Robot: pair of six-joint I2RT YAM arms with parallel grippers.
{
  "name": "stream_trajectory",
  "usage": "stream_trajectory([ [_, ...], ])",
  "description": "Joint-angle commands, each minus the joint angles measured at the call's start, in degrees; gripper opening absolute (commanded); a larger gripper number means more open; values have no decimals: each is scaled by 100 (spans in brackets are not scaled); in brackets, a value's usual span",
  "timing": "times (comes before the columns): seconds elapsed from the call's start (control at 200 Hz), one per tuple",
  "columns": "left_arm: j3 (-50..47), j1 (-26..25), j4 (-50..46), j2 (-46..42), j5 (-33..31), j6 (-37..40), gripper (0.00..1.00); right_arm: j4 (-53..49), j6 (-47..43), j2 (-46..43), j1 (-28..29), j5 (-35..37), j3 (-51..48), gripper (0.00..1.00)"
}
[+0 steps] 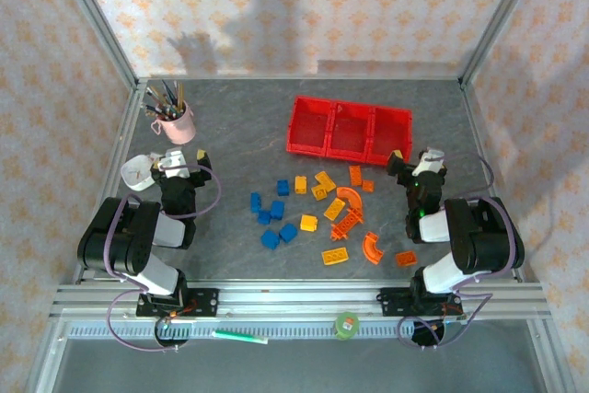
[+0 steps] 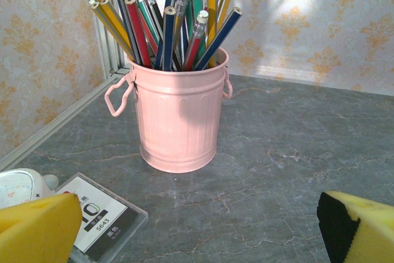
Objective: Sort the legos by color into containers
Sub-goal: Pick up the lego from the middle-right of the table.
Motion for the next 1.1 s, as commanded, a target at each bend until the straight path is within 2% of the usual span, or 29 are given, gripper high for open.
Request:
stream_trajectory([
  [0.0,88,48,149,-6,-50,-71,100,209,-83,-25,30,15,74,100],
  [0.4,-38,40,297,-118,200,7,100,249,-99,-50,31,-3,46,100],
  [0.581,6,40,-117,-507,253,28,100,-305,-143,-413,37,-114,203,100],
  [0.741,136,40,-877,-1066,441,40,100,-1428,170,-1051,31,193,508,100],
  [0.906,341,40,-1708,-1677,558,-143,100,-2513,724,-1524,28,72,958,100],
  [1.021,487,52,-2049,-2052,819,-465,100,-3317,1683,-1787,14,52,1282,100],
  [1.091,525,48,-2189,-2238,814,-971,100,-3895,2340,-1853,18,98,1468,100],
])
